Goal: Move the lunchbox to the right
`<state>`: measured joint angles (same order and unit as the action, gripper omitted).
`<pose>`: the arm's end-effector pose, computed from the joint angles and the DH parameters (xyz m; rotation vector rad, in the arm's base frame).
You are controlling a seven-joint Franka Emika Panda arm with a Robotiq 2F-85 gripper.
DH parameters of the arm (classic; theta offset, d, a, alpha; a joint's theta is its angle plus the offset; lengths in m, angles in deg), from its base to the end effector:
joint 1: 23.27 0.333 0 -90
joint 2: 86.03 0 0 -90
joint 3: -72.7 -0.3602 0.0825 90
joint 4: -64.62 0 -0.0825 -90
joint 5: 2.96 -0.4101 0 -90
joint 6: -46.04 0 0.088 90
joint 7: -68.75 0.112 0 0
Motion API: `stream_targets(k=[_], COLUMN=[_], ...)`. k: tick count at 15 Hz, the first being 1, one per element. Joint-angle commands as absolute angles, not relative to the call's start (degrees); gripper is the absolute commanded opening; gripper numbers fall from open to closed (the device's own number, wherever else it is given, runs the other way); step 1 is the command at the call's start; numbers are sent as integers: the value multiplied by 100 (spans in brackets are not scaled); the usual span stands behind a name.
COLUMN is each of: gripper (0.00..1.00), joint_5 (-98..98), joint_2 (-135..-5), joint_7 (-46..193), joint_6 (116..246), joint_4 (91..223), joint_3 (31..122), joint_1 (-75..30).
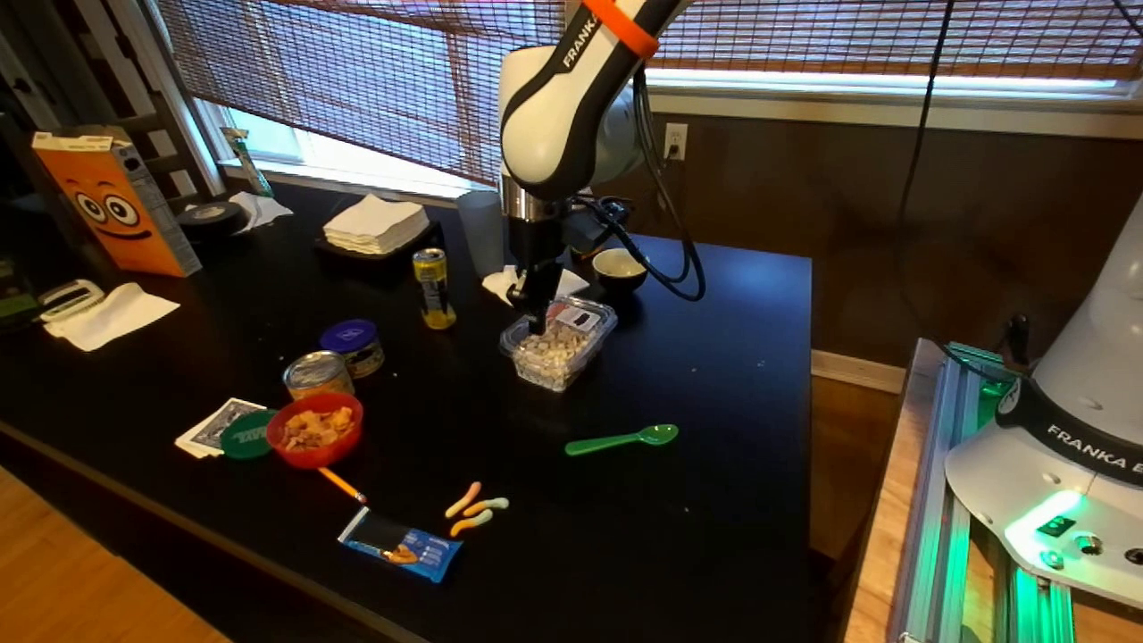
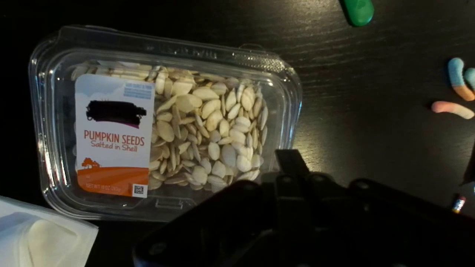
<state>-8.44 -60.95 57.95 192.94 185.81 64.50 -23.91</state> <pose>0.6084 0.0782 0.2205 -3.0093 -0.3428 -0.0249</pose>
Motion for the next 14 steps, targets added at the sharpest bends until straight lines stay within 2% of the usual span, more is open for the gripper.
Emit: stream_targets(k=[1,14], gripper=[0,0], joint_5=[-825,-555], joint_2=[-5860,-5567], joint_7=[6035,6593], joint_6=[19546,19739], joint_4=[18423,17978], joint_3=[6537,6880], joint_1=[-2255,-1930])
